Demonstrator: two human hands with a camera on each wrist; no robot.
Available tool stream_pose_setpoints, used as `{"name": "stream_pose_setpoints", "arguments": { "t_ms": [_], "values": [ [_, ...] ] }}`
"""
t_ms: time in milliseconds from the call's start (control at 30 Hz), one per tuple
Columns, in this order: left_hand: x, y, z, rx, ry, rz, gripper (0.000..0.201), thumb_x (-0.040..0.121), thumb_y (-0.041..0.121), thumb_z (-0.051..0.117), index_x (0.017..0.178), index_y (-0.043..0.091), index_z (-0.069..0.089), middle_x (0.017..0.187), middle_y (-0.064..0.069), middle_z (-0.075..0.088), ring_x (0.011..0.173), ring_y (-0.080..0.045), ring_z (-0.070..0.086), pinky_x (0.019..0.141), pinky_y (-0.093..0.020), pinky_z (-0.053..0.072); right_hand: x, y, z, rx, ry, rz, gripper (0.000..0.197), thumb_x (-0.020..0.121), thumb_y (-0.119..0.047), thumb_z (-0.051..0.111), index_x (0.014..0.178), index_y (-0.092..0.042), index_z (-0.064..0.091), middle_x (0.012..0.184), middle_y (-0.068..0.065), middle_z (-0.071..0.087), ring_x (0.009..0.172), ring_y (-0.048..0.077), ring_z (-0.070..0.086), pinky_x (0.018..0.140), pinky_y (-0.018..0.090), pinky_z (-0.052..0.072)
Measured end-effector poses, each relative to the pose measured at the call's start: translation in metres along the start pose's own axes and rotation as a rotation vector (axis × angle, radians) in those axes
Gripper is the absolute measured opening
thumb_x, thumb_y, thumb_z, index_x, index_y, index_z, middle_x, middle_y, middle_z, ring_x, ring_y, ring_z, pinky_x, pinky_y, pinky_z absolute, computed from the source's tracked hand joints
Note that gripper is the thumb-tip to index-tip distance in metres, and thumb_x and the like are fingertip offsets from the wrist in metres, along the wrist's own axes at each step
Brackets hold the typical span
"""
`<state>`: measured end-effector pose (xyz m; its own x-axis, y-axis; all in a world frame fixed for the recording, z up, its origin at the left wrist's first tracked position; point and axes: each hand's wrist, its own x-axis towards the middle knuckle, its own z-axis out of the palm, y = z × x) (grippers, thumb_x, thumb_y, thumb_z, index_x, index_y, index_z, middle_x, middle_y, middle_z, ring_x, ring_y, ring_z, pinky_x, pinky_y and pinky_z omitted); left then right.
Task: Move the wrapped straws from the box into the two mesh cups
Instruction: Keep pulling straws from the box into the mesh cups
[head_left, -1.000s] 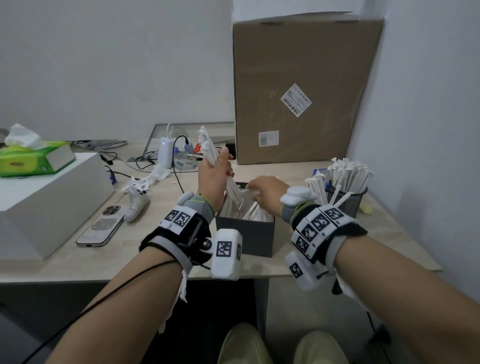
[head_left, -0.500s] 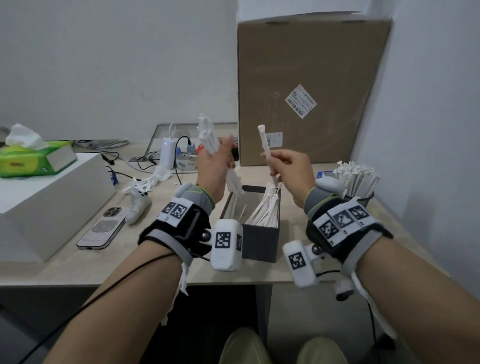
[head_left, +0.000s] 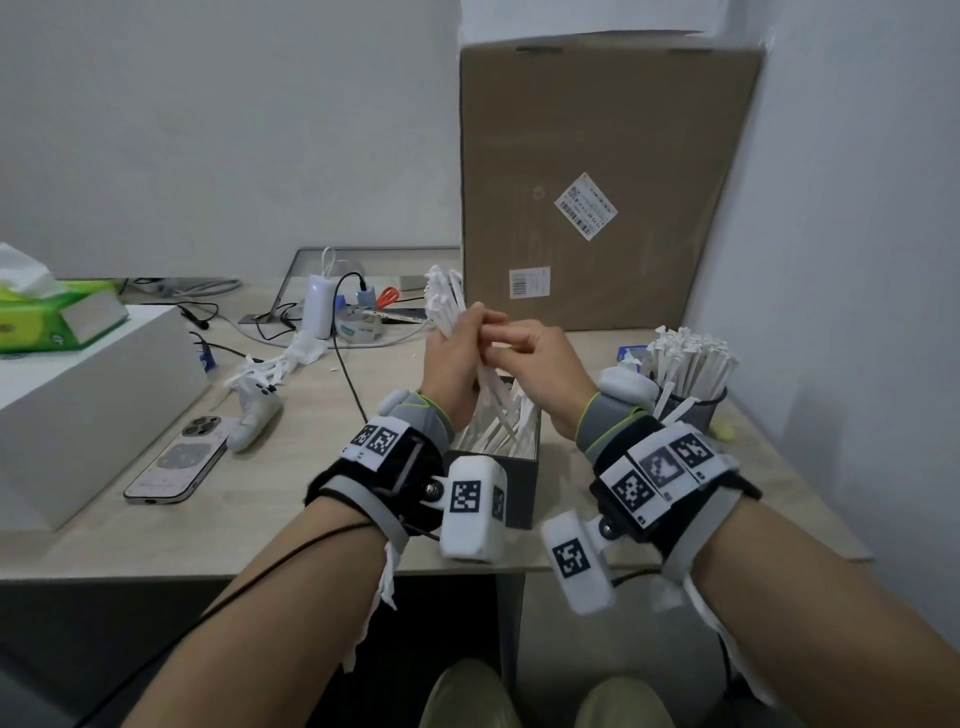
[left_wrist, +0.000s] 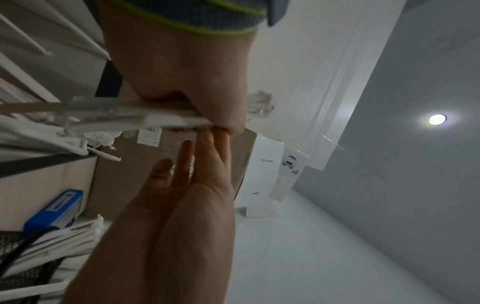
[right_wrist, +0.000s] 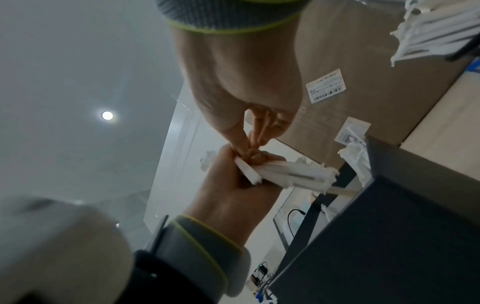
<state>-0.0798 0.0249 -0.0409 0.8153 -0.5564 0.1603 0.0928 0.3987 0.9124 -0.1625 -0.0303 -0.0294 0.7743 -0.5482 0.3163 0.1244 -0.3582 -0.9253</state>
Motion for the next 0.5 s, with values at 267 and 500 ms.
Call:
{"name": "stream_pose_setpoints", "arguments": {
  "t_ms": [267,500],
  "values": [
    [0.014,0.02,-0.011,-0.203,0.11,0.049,0.034,0.095,0.031,0.052,0.068,0.01,0.056,0.06,-0.002,0.054,0.051,-0.011,0.055,0.054,-0.023,0.048,-0.007,0.016,-0.019,0.1,0.188,0.202,0.034,0.098,-0.028,0.043,0.124,-0.014,0.059,0.115,-0.007,0.057,0.111,0.008,0.049,0.09,0.022,0.036],
    [0.013,0.039,0.001,-0.413,0.116,0.071,0.032,0.094,0.03,0.054,0.069,0.01,0.052,0.053,0.002,0.053,0.05,-0.01,0.056,0.058,-0.024,0.051,-0.003,0.018,-0.005,0.599,0.125,0.469,0.057,0.099,-0.049,0.029,0.133,-0.007,0.048,0.136,0.01,0.051,0.128,0.018,0.044,0.11,0.033,0.03]
  ]
}}
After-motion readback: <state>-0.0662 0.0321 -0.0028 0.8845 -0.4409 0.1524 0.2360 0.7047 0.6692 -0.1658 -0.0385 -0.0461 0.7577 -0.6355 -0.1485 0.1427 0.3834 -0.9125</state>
